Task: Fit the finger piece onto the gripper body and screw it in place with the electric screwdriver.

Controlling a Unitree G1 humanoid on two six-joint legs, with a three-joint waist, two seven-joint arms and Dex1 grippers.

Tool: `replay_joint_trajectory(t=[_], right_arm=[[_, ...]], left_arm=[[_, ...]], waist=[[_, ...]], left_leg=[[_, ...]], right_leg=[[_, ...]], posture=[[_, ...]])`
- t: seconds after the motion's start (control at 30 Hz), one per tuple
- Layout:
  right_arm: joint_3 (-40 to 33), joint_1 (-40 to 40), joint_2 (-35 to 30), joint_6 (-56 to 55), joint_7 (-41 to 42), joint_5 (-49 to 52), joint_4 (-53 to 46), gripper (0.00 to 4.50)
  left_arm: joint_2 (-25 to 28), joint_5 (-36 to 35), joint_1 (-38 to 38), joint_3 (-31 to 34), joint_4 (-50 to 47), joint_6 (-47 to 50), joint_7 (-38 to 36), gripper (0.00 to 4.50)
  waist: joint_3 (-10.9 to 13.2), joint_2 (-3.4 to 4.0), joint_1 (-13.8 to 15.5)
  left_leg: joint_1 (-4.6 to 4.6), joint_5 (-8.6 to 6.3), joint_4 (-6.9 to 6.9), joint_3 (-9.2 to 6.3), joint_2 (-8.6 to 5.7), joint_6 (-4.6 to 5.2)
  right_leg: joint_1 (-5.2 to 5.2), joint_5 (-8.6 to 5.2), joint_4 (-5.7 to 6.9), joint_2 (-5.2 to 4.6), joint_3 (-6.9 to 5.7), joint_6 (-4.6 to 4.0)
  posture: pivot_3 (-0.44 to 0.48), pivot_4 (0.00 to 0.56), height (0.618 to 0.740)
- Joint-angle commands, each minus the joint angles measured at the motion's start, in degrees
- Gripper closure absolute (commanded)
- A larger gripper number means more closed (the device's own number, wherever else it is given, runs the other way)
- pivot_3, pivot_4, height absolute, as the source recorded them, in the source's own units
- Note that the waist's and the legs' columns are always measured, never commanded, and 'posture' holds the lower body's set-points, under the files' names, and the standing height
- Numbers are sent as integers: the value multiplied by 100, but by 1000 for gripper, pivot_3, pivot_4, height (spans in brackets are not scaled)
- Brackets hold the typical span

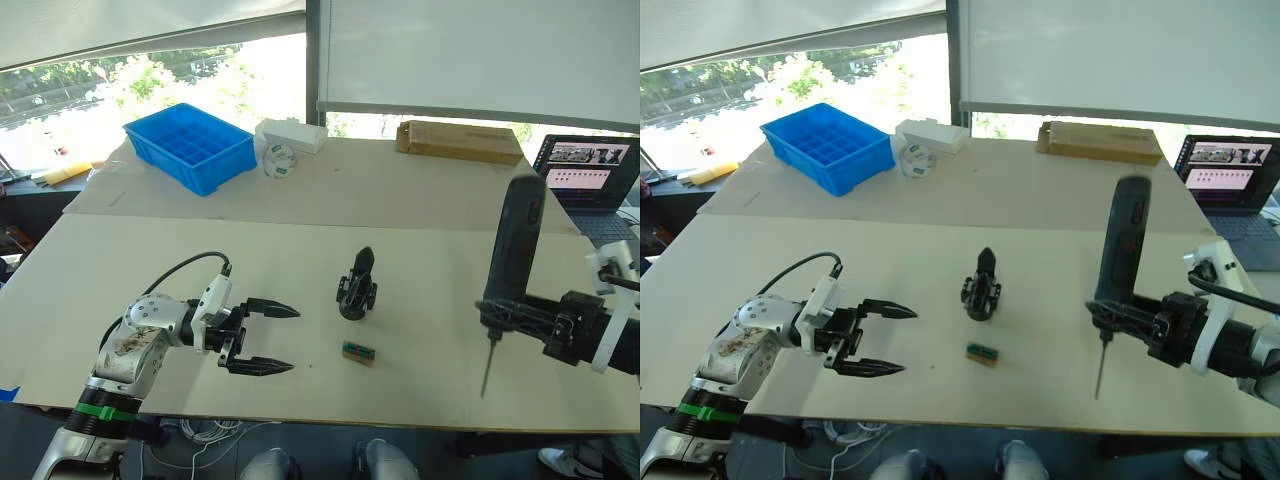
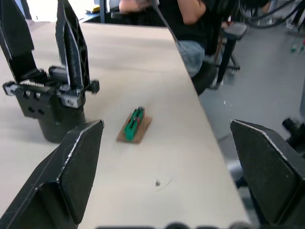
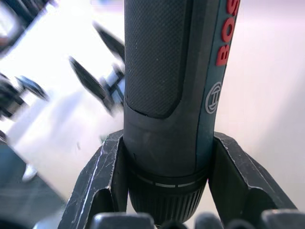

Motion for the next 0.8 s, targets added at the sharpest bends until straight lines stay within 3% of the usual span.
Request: replay_joint_trajectory(t=[0.03,0.17,0.33,0.53,0.8], right_arm=[[294,-213,622,-1412,330,-310,-829,2581],[1154,-371,1605,-2589,355,-1099,-1244,2581],[2845,-200,1576,-4635,1992,-3557,-994,2581],[3559,-228,1734,-5483,2491,-4200,-488,2581],[3846,-154,1679,-5836,2703,-4392,-337,2581]], left_arm=[[-116,203,-185,-24,202,-294,73,0],[-358,476,-210,-207,306,-463,275,0],[-603,852,-165,-470,381,-554,597,0],[-879,1107,-121,-772,498,-735,733,0],[-1343,1624,-186,-1095,828,-1039,1254,0]], waist=[[1,1,12],[2,7,18],[2,6,11],[2,6,5],[2,6,8]], left_leg=[[0,0,-1,0,0,-1],[-2,1,0,7,-7,-1],[-2,1,0,12,-17,0],[7,4,1,15,-13,-5],[11,4,1,14,-12,-5]], right_leg=[[0,3,0,0,-1,-7],[-3,18,3,0,1,-30],[-3,12,1,0,-1,-20],[-1,8,10,7,-1,-25],[1,13,11,5,-1,-37]], posture=[[0,150,740],[0,150,740],[0,150,740],[0,150,740],[0,150,740]])
